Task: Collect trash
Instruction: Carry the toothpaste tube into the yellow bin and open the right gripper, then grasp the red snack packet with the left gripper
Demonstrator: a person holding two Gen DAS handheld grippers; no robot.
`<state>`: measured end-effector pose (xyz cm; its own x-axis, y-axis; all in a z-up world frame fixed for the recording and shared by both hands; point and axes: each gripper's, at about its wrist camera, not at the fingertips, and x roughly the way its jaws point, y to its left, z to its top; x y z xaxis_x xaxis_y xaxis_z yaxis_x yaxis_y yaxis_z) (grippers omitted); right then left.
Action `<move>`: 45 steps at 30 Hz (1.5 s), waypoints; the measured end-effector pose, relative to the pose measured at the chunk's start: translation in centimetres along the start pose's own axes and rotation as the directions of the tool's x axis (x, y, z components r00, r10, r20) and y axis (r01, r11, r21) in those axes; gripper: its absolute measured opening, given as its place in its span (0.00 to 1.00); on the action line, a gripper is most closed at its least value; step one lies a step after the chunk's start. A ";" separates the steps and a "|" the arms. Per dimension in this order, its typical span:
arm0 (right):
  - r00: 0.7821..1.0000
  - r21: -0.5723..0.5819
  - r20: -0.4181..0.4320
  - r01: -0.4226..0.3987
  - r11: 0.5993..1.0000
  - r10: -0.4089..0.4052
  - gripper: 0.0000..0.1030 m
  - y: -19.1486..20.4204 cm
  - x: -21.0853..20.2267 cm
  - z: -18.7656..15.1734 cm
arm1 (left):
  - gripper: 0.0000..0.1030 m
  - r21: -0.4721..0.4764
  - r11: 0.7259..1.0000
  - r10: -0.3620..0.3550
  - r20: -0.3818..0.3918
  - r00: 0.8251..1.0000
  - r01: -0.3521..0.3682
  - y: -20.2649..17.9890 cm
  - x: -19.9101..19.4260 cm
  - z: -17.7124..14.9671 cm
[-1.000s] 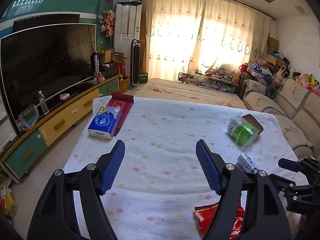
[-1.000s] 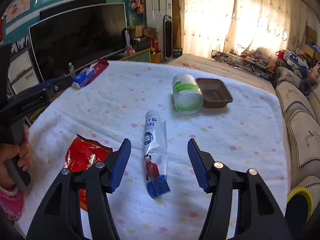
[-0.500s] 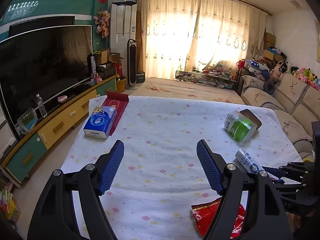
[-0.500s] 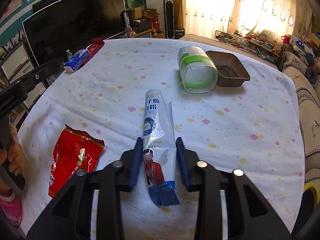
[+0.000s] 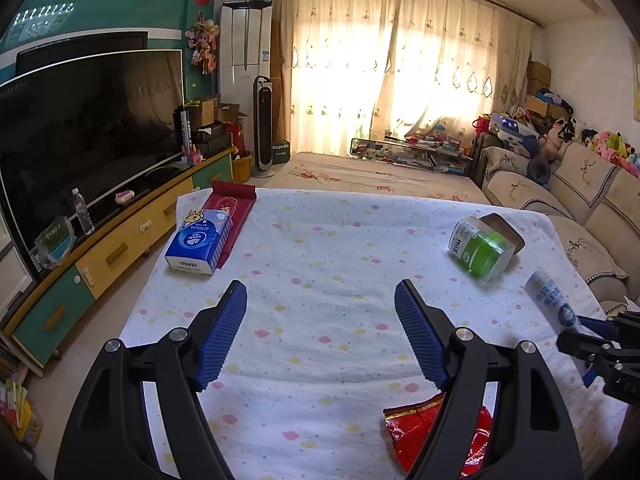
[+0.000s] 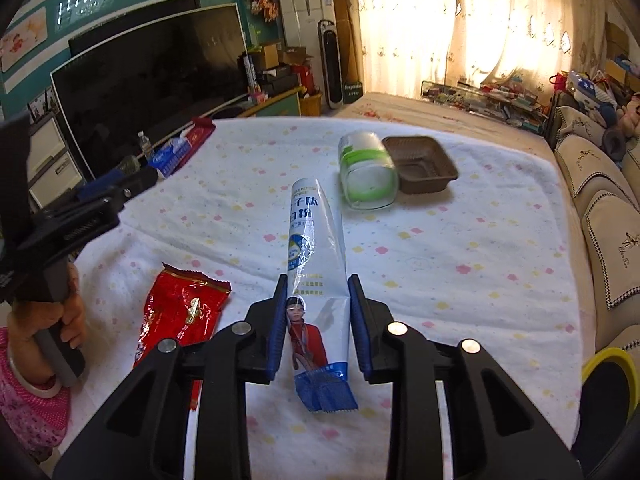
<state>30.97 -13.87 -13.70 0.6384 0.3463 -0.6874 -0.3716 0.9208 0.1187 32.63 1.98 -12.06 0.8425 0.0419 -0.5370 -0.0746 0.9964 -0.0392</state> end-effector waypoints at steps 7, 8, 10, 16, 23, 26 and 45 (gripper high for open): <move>0.985 0.107 0.115 0.113 0.988 -0.125 0.27 -5.1 -6.1 -2.1 | 0.73 0.001 1.000 0.001 -0.005 1.000 -0.001 0.0 0.2 -0.1; 0.981 0.127 0.122 0.136 0.983 -0.152 0.27 -5.9 -6.7 -2.4 | 0.73 0.002 1.000 0.001 -0.006 1.000 -0.001 0.0 0.2 -0.1; 0.969 0.176 0.126 0.191 0.966 -0.215 0.27 -8.3 -8.1 -3.5 | 0.73 0.002 1.000 0.002 -0.007 1.000 -0.002 0.0 0.2 -0.2; 0.936 0.338 0.067 0.305 0.890 -0.346 0.27 -16.1 -10.5 -7.3 | 0.73 0.007 1.000 0.005 -0.013 1.000 -0.005 0.0 0.4 -0.3; 0.900 0.451 -0.022 0.398 0.799 -0.436 0.28 -22.1 -10.8 -11.4 | 0.74 0.015 1.000 0.010 -0.022 1.000 -0.010 0.0 0.6 -0.3; 0.889 0.470 -0.056 0.425 0.773 -0.455 0.28 -23.5 -10.4 -12.5 | 0.73 0.018 1.000 0.011 -0.024 1.000 -0.010 0.0 0.7 -0.4; 0.856 0.506 -0.072 0.473 0.721 -0.512 0.49 -23.6 -11.4 -15.0 | 0.77 0.023 0.999 -0.045 -0.064 0.997 0.046 -1.8 0.2 -0.6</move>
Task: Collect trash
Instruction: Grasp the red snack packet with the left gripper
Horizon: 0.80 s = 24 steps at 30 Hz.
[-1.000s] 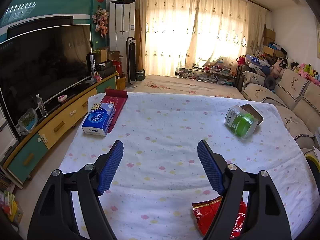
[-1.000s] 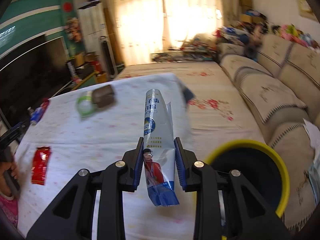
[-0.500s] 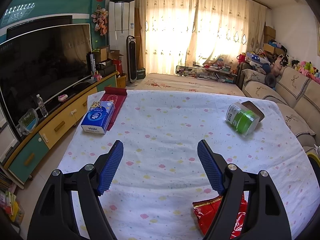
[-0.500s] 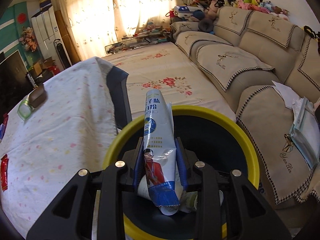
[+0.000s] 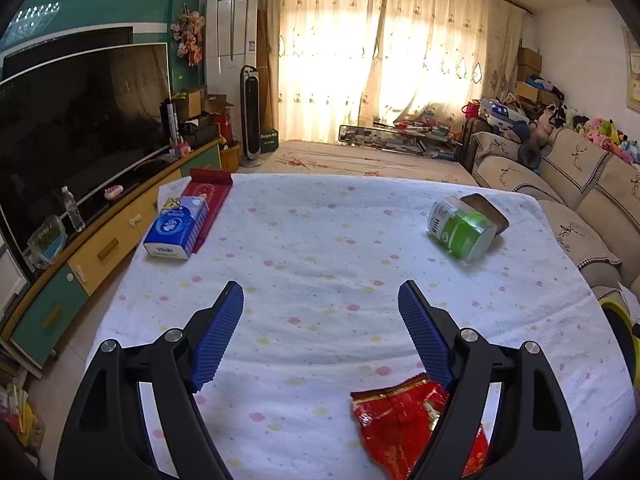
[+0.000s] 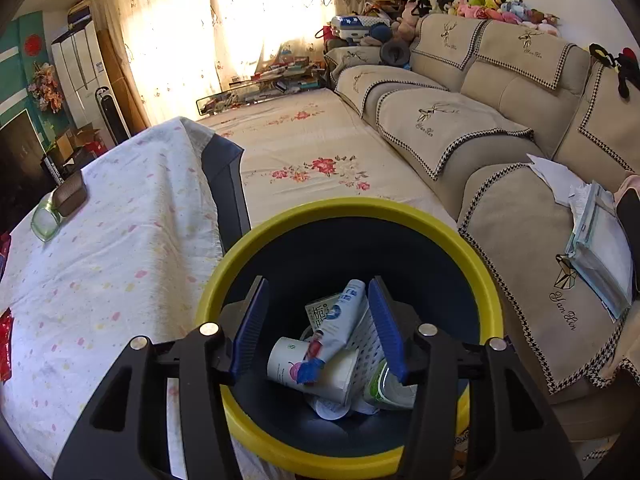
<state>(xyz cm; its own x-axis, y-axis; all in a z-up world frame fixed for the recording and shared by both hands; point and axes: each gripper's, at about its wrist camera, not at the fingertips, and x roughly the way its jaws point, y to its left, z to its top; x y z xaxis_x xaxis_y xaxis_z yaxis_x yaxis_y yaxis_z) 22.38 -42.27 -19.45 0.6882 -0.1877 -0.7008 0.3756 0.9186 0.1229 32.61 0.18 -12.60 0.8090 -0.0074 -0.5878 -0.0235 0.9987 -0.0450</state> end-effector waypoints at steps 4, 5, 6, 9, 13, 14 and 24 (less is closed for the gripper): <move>1.000 -0.002 0.028 -0.009 1.000 0.009 0.50 -0.2 -1.5 -0.1 | 0.80 -0.015 0.999 -0.053 -0.049 0.997 0.052 -1.6 -0.8 -0.3; 0.999 -0.003 0.035 -0.012 1.000 0.012 0.51 -0.1 -1.8 0.0 | 0.83 -0.006 0.999 -0.044 -0.052 0.998 0.044 -2.3 -1.2 -0.5; 0.999 -0.005 0.042 -0.015 1.000 0.015 0.51 -0.1 -2.1 0.1 | 0.85 0.000 0.999 -0.036 -0.055 0.998 0.037 -2.8 -1.4 -0.6; 0.998 -0.008 0.063 -0.030 1.000 0.030 0.51 0.2 -3.0 0.3 | 0.87 0.003 0.999 -0.036 -0.095 0.995 0.037 -4.5 -1.8 -1.3; 0.995 -0.003 0.077 -0.066 0.998 0.066 0.52 0.2 -3.7 0.3 | 0.88 0.005 1.000 0.014 -0.159 0.987 -0.014 -6.2 -1.6 -2.8; 0.994 -0.002 0.080 -0.075 0.997 0.075 0.52 0.2 -3.9 0.3 | 0.88 0.002 1.000 0.024 -0.169 0.985 -0.024 -6.3 -1.6 -3.0; 0.986 0.019 0.094 -0.142 0.990 0.140 0.52 0.0 -4.5 0.4 | 0.90 -0.003 0.989 0.144 -0.257 0.956 -0.150 -6.9 0.3 -5.3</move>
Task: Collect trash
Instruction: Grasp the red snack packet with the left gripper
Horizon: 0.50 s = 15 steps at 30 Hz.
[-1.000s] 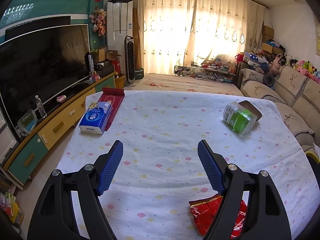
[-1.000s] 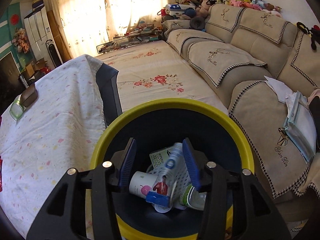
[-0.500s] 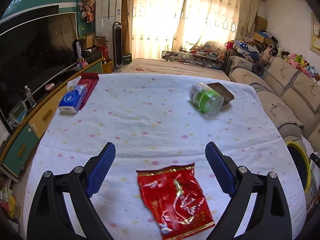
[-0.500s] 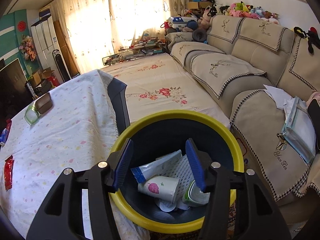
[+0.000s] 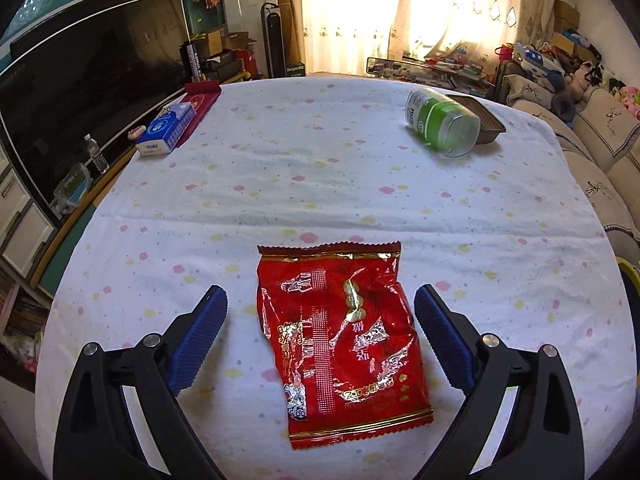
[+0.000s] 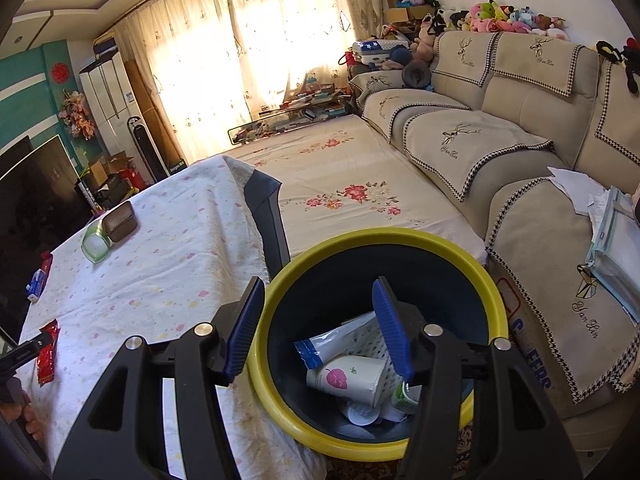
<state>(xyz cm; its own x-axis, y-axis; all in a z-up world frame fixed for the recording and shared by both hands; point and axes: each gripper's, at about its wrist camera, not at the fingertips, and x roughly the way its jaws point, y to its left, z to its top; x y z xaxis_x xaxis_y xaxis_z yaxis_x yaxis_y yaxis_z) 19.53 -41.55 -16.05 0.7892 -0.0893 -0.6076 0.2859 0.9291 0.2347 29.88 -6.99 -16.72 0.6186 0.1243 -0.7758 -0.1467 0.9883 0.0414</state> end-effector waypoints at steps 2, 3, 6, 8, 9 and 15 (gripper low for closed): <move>1.000 0.003 0.000 -0.008 1.000 0.008 0.52 0.0 0.0 -0.1 | 0.90 -0.003 1.000 -0.013 -0.032 0.999 0.013 -0.1 0.6 -0.1; 1.000 0.005 -0.001 -0.011 1.000 0.011 0.52 -0.1 0.0 -0.1 | 0.90 -0.002 1.000 -0.014 -0.045 0.999 0.014 -0.1 0.8 -0.2; 1.000 0.011 -0.002 -0.019 1.000 0.019 0.52 -0.2 -0.1 -0.2 | 0.90 -0.011 1.000 -0.029 -0.052 0.998 0.028 0.0 0.9 -0.2; 1.000 0.015 -0.002 -0.022 1.000 0.022 0.52 -0.4 -0.1 -0.3 | 0.85 -0.002 1.000 -0.031 -0.046 0.998 0.031 -0.2 0.9 -0.2; 1.000 0.017 -0.002 -0.024 1.000 0.024 0.52 -0.5 -0.2 -0.4 | 0.82 -0.001 1.000 -0.031 -0.042 0.999 0.031 -0.2 0.7 -0.3; 1.000 0.030 0.003 -0.031 0.999 0.031 0.52 -1.0 -0.6 -0.5 | 0.58 0.028 0.998 -0.051 -0.019 0.999 0.051 -1.1 0.0 -0.5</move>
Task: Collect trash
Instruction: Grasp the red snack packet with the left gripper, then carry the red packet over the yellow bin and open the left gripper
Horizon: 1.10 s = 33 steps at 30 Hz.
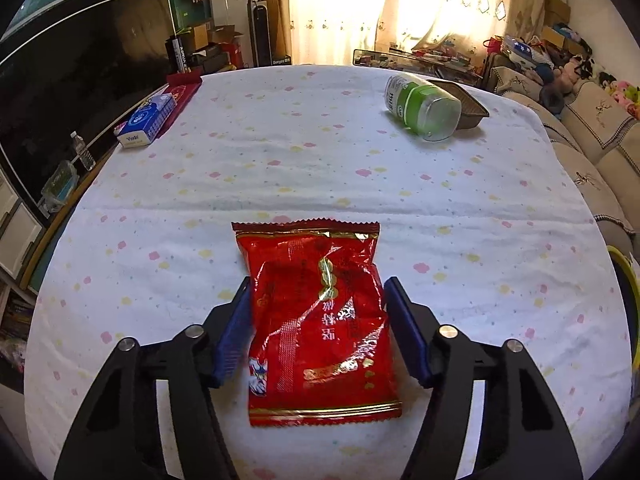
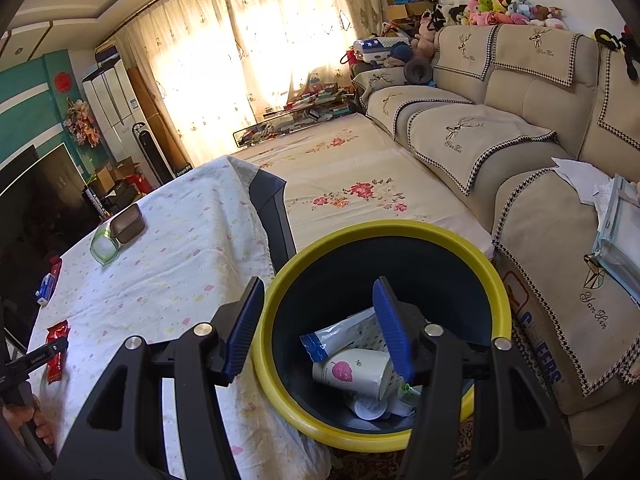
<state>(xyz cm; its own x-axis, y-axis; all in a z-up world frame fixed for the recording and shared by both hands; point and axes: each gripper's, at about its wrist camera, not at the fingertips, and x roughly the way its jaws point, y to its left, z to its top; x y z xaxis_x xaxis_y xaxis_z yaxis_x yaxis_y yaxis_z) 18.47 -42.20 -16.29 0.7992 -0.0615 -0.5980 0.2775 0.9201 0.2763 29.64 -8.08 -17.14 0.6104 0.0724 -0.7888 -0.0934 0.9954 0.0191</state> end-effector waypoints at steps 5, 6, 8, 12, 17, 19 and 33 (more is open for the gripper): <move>1.000 0.012 0.018 0.003 1.000 -0.004 0.52 -0.6 -1.0 -0.1 | 0.46 0.023 0.999 -0.047 0.008 0.999 0.046 -1.2 -0.9 -0.4; 1.000 0.014 0.023 0.006 1.000 -0.006 0.52 -0.8 -1.2 -0.1 | 0.45 0.030 0.998 -0.061 0.011 0.998 0.061 -1.6 -1.3 -0.4; 0.999 0.021 0.036 0.014 1.000 -0.014 0.52 -1.4 -1.9 -0.1 | 0.42 0.048 0.994 -0.104 0.012 0.995 0.103 -2.8 -2.0 -0.5; 0.998 0.038 0.059 0.033 0.999 -0.036 0.52 -2.7 -3.3 -0.1 | 0.42 0.110 0.977 -0.188 0.018 0.982 0.185 -6.5 -3.9 -1.0; 0.993 0.057 0.091 0.070 0.996 -0.075 0.52 -4.6 -5.3 -0.2 | 0.42 0.214 0.929 -0.309 0.004 0.951 0.301 -12.5 -6.4 -2.0; 0.990 0.067 0.105 0.085 0.994 -0.091 0.52 -5.5 -6.2 -0.2 | 0.42 0.262 0.903 -0.353 -0.005 0.936 0.342 -15.5 -7.3 -2.3; 0.974 0.145 0.122 0.174 0.974 -0.192 0.53 -12.2 -9.5 -1.4 | 0.42 0.462 0.767 -0.470 -0.069 0.880 0.446 -33.4 -9.5 -4.0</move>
<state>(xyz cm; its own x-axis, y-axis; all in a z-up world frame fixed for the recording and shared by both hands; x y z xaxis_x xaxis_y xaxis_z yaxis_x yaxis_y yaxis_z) 6.78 -52.33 -15.02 0.7898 -0.2836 -0.5439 0.4867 0.8294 0.2743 23.76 -42.25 -12.74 0.5268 -0.4082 -0.7456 0.5636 0.8244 -0.0531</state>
